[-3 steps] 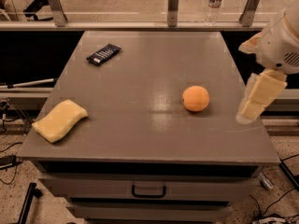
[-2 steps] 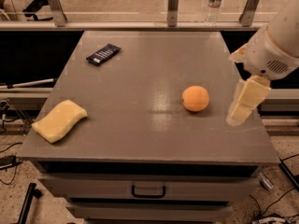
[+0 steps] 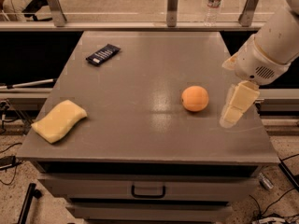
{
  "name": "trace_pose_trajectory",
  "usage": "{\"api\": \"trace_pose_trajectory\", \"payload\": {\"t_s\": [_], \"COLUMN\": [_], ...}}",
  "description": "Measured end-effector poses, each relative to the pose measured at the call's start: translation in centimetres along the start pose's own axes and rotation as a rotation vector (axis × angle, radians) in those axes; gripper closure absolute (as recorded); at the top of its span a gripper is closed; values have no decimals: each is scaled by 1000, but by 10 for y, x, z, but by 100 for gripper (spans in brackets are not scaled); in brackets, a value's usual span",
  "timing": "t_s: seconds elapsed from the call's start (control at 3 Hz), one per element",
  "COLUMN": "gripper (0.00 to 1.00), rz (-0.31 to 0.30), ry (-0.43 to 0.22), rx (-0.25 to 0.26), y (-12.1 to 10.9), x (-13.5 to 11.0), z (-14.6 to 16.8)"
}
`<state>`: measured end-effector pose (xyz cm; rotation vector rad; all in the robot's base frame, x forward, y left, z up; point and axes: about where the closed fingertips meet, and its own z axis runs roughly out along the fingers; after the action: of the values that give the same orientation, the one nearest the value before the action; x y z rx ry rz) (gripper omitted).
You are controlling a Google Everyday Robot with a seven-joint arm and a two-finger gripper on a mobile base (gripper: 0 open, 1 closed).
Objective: Move orange near rxbar blueberry
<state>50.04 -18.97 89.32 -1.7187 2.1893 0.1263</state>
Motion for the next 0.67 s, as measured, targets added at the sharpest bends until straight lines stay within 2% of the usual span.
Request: {"api": "trace_pose_trajectory", "payload": {"t_s": [0.33, 0.67], "gripper": [0, 0], "rz": [5, -13], "ry": [-36, -96], "rx": [7, 2], "y": [1, 1], "x": [-7, -24], "z": [2, 17]}}
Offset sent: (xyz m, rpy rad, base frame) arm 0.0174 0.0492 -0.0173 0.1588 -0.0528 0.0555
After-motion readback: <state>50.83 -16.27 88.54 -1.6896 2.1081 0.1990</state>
